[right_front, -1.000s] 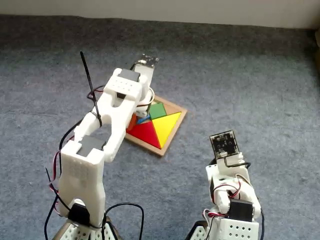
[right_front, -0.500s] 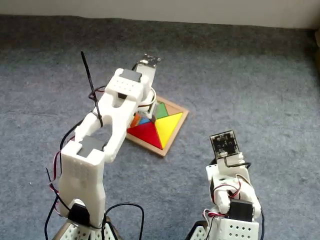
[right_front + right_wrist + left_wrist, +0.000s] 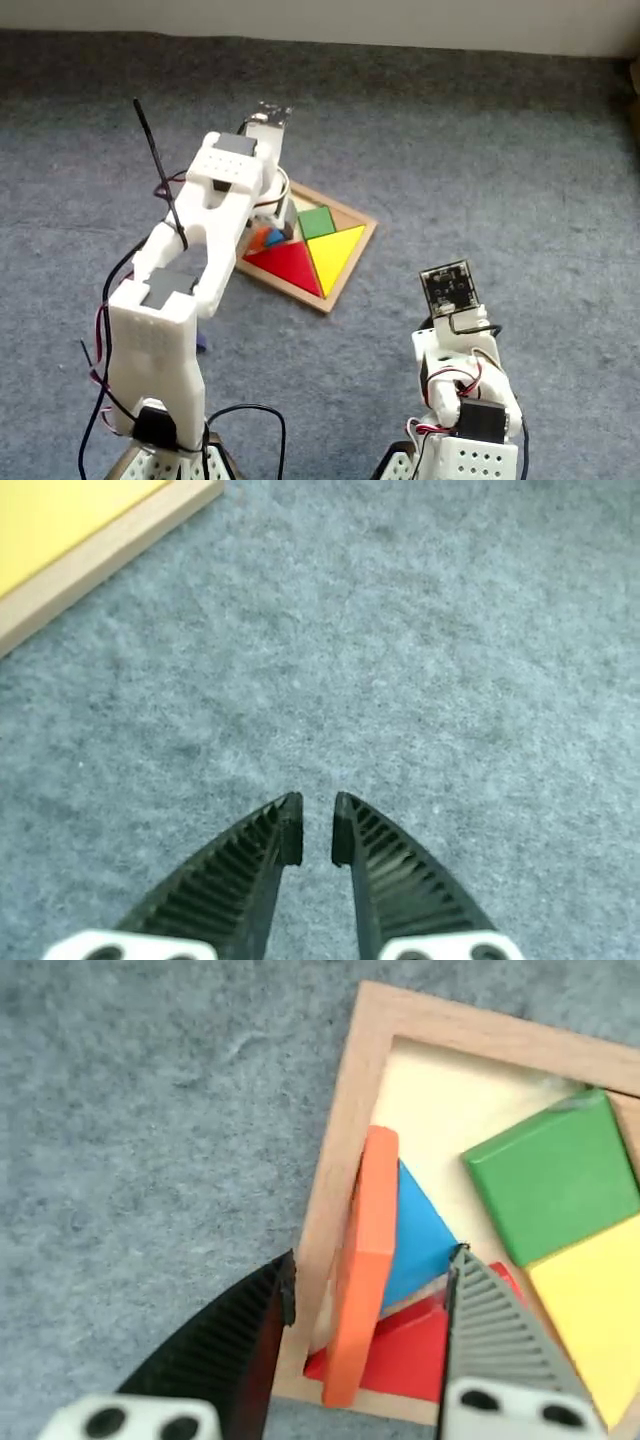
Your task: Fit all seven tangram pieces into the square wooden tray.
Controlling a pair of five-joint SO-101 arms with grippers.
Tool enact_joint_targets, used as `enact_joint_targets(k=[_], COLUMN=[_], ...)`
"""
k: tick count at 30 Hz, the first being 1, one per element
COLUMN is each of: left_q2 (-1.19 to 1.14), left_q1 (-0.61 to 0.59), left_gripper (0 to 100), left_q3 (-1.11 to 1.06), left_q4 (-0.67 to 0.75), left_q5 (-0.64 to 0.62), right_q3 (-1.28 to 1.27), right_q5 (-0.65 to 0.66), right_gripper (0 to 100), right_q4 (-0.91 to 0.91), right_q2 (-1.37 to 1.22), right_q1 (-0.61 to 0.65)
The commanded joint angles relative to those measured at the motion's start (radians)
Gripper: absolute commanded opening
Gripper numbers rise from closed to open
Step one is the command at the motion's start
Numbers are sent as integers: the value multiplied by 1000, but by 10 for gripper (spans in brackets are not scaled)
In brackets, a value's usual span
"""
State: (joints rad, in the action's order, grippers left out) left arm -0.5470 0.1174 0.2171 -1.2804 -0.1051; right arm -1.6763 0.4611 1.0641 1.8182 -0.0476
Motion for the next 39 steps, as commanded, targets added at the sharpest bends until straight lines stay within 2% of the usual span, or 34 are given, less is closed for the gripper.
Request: enact_joint_targets(k=[1, 12, 22, 39], left_q2=[59, 58, 48, 47], left_q1=[-22, -27, -147, -131], left_gripper=[248, 248, 248, 248], left_q3=[74, 166, 160, 93], left_q4=[-49, -167, -160, -101], left_q5=[-6, -9, -9, -3], right_q3=[-127, -127, -127, -127], right_q5=[-3, -3, -3, -3], right_gripper=[67, 67, 67, 67], right_q4=[-19, -19, -19, -19], right_q2=[12, 12, 12, 12], right_q1=[-10, -10, -10, -10])
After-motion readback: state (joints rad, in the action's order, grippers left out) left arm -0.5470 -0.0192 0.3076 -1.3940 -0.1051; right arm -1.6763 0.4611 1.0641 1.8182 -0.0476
